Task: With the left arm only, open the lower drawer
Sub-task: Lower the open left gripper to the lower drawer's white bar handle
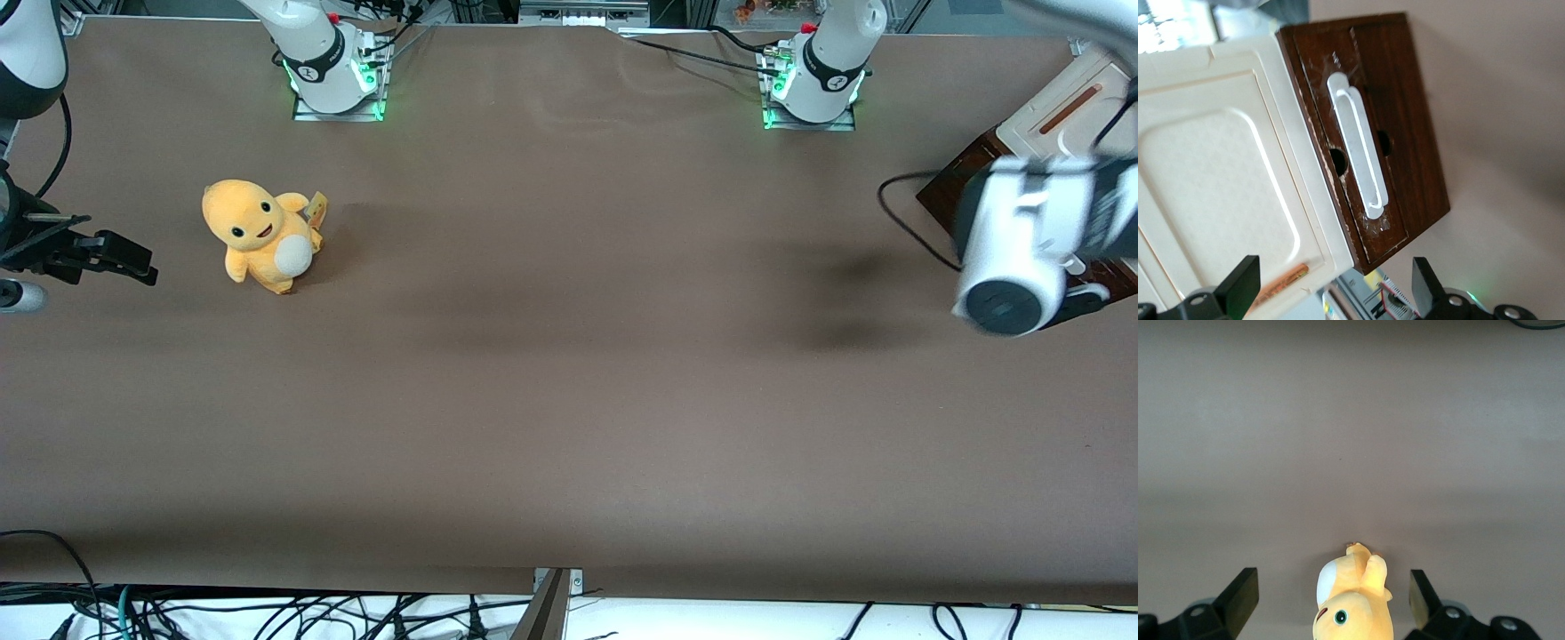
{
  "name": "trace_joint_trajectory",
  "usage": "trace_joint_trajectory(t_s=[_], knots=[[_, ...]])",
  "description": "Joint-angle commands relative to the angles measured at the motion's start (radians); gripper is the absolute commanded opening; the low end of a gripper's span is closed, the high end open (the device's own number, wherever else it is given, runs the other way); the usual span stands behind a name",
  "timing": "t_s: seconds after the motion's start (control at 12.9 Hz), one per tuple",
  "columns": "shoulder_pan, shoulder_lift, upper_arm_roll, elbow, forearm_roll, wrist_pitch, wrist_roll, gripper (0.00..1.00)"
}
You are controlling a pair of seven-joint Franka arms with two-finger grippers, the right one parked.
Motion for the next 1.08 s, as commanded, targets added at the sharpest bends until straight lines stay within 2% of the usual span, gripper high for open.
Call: trace_joint_trajectory(t_s=[0.0,0.15,0.46,0.62,0.77,1.01], knots=[[-0.015,0.07,0.001,-0.038,0.072,-0.031,-0.139,1.0],[-0.015,0.093,-0.001,-0.125,0.146,-0.022,-0.227,1.0],[-0.003,0.1,-0.001,-0.285,0.247,0.084,-0.4,1.0],[0.01,0.1,-0.001,-0.343,0.319,0.127,-0.414,1.0],[0.019,0.108,-0.001,-0.374,0.329,0.164,-0.419,0.97],[0.043,0.128,-0.001,-0.401,0.401,0.166,-0.468,0.92]])
